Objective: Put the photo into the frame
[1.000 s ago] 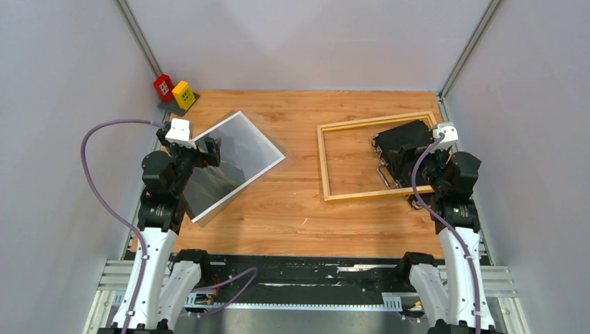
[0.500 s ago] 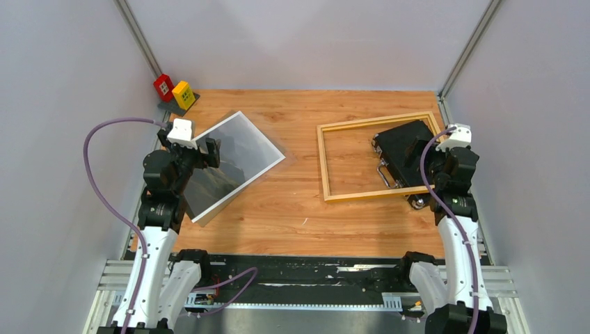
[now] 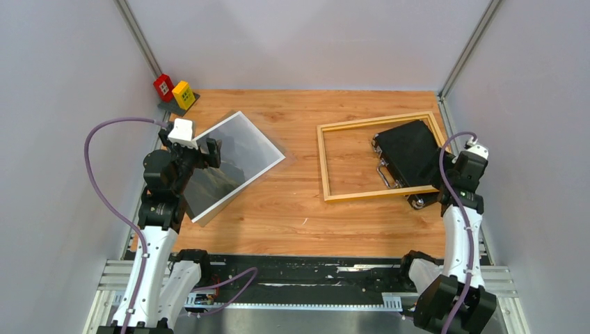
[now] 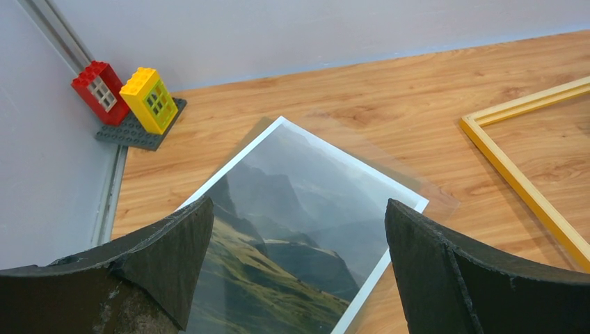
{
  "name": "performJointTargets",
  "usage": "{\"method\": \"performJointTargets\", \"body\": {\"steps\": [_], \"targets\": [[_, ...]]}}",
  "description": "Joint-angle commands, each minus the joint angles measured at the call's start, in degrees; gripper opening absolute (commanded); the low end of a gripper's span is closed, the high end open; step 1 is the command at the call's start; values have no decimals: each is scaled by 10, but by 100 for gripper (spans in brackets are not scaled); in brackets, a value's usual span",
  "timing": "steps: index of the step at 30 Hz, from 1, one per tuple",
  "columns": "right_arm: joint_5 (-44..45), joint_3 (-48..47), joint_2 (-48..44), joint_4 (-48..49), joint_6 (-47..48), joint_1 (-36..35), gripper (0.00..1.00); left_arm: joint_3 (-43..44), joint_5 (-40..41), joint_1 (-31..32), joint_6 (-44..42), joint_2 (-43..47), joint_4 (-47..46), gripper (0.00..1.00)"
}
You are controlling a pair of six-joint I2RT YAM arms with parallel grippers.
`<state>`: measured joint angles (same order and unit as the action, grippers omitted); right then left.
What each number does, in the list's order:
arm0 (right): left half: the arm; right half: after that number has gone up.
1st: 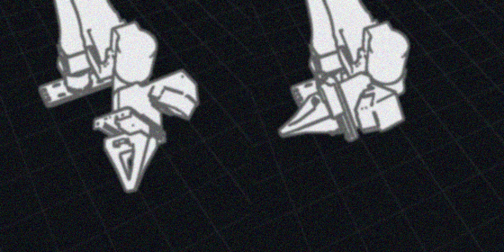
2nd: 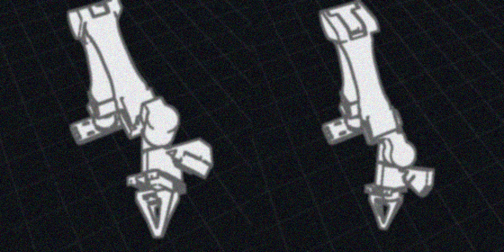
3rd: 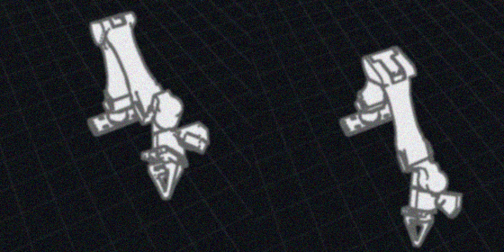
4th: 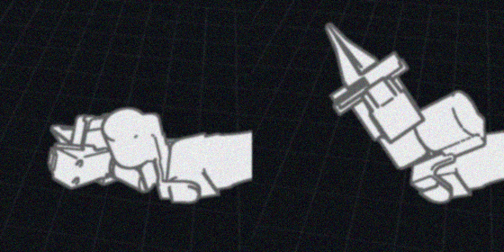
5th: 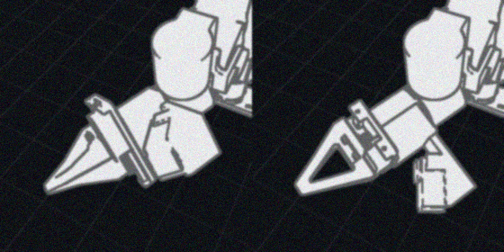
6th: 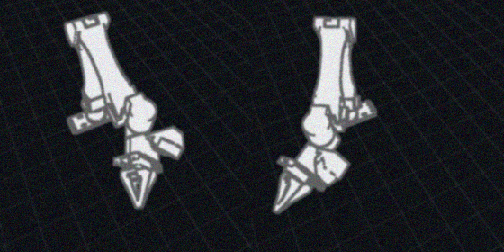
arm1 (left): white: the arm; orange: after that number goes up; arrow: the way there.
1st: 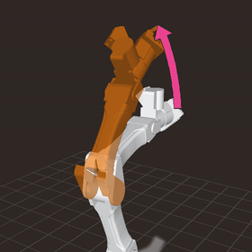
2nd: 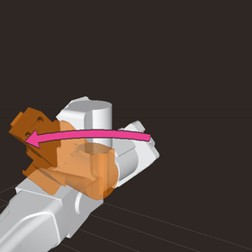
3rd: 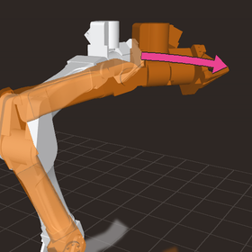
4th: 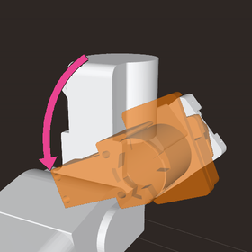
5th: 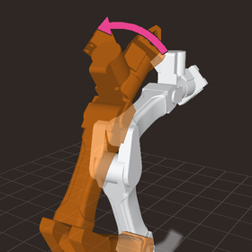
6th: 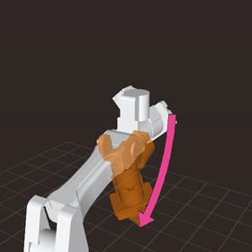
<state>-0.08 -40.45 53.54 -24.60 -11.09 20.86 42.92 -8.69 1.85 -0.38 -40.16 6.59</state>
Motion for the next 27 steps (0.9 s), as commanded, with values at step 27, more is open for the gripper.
{"method": "performJointTargets", "body": {"steps": [27], "targets": [[-111, -55, 122, 0, -61, 133, 68, 2, -29, -2, -5, -1, -24, 100]]}}
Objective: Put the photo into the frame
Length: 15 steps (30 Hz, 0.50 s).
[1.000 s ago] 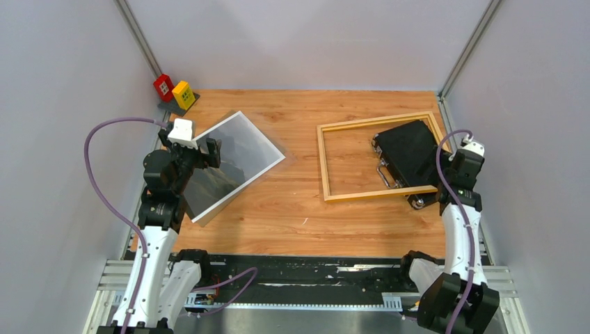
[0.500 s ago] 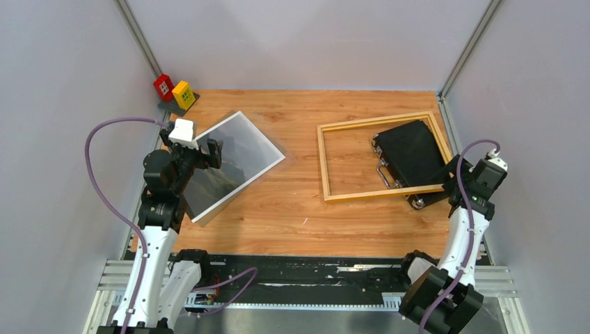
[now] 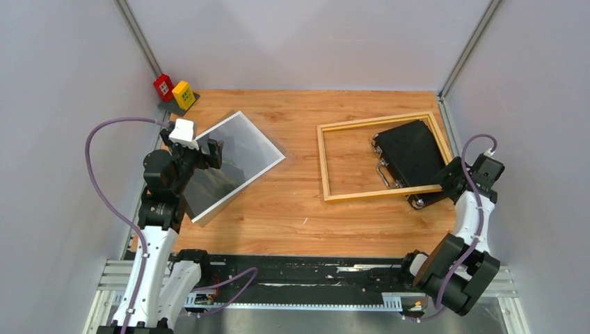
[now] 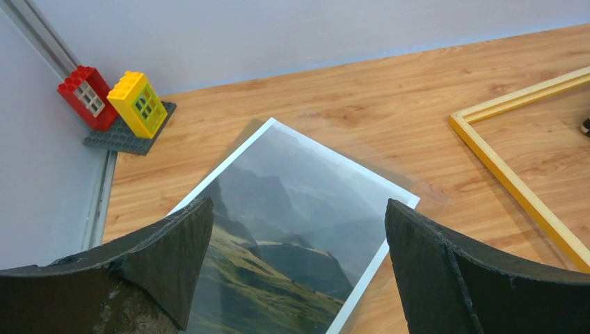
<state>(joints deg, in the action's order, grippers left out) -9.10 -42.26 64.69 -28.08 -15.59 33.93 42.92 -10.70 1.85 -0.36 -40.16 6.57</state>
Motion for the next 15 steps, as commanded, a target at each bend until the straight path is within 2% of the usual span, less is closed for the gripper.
{"method": "performJointTargets", "body": {"steps": [1, 15], "targets": [[-23, -39, 18, 40, -17, 3, 66, 2, -9, -2, -5, -1, -24, 100], [-17, -106, 120, 91, 0, 3, 41, 0, -13, -2, -7, -1, -25, 100]]}}
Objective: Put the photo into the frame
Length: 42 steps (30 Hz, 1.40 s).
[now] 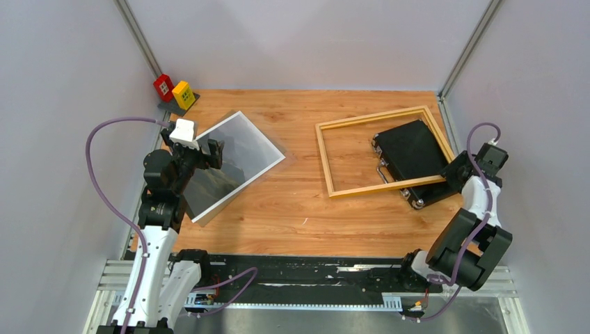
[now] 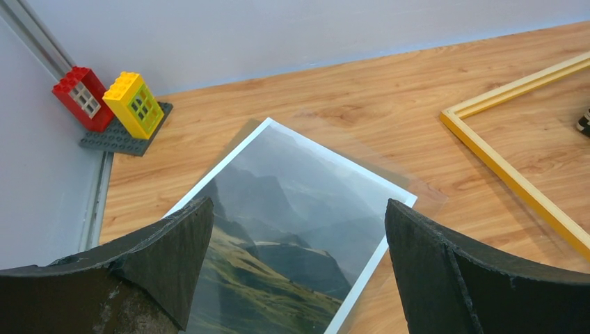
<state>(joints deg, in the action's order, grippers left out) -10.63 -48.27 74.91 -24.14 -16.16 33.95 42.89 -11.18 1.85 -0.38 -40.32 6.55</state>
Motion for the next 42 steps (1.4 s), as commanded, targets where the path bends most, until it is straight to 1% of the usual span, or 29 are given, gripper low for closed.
{"method": "performJointTargets", "body": {"steps": [1, 8, 11, 16, 22, 28, 34, 42], "targets": [[0, -53, 26, 56, 9, 2, 38, 0, -8, -2, -6, 1, -25, 100], [-7, -121, 103, 64, 46, 2, 10, 1, -8, -2, -6, 2, -24, 100], [-29, -147, 133, 59, 64, 1, 1, 0, -8, -2, -7, 0, -24, 100], [-71, -189, 175, 36, 88, 0, 0, -1, -10, -2, -8, -3, -26, 100], [-86, -228, 198, 28, 71, -28, 0, -2, -14, -3, -8, -11, -26, 100], [-57, -297, 238, 20, 59, -99, 0, -1, -12, -2, -8, -14, -25, 100], [-14, -397, 311, -13, 76, -183, 0, -1, -10, -2, -9, -16, -23, 100], [32, -547, 424, -65, 114, -242, 0, 1, -8, -2, -10, -16, -20, 100]]}}
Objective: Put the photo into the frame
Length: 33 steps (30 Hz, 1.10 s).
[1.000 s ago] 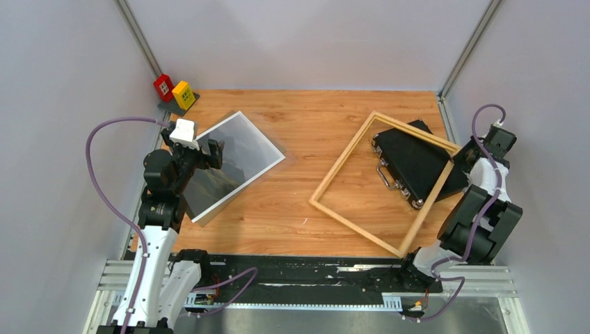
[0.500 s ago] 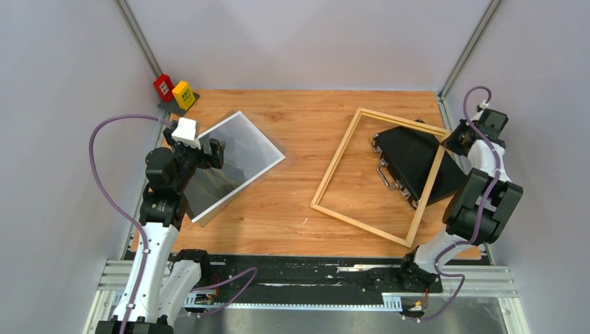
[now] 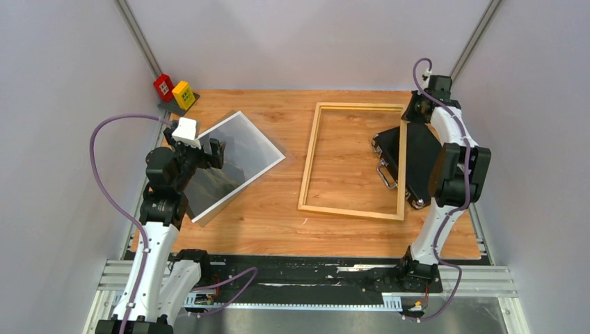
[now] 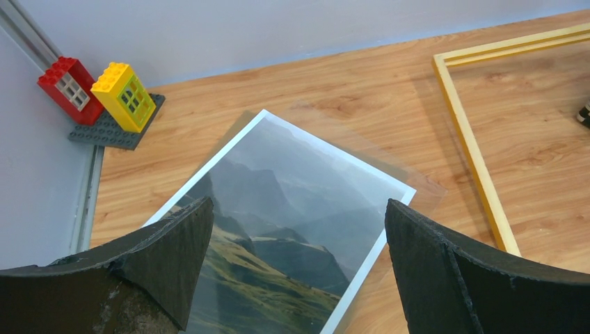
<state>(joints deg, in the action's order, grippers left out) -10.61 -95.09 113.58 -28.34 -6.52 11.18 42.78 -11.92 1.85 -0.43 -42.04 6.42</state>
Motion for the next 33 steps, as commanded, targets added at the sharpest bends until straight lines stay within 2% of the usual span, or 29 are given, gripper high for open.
{"method": "performJointTargets", "body": {"steps": [1, 7, 9, 12, 15, 17, 19, 21, 26, 30, 33], "targets": [[35, -95, 50, -30, 22, -20, 0, 2, 0, -2, -9, 1, -18, 100], [76, -127, 83, -46, 57, -37, 3, 4, -2, -2, -11, 3, -15, 100], [81, -128, 84, -51, 61, -37, 14, 4, -3, -2, -12, 1, -14, 100], [86, -126, 80, -57, 62, -37, 37, 4, -5, -2, -12, -1, -14, 100], [87, -122, 64, -61, 63, -39, 56, 4, 1, -2, -12, -3, -15, 100], [86, -118, 45, -62, 80, -43, 66, 7, 17, -2, -11, -4, -14, 100], [82, -111, 19, -61, 87, -50, 80, 16, 47, -2, -13, -7, -4, 100], [67, -101, -10, -60, 90, -61, 83, 36, 75, -2, -26, -14, 18, 100], [22, -50, -93, -32, 97, -106, 85, 100, 108, -2, -89, -59, 82, 100], [1, 8, -143, 18, 119, -181, 86, 141, 149, -4, -128, -123, 121, 100], [-9, 35, -154, 37, 143, -252, 85, 178, 135, -9, -149, -192, 159, 100]]}}
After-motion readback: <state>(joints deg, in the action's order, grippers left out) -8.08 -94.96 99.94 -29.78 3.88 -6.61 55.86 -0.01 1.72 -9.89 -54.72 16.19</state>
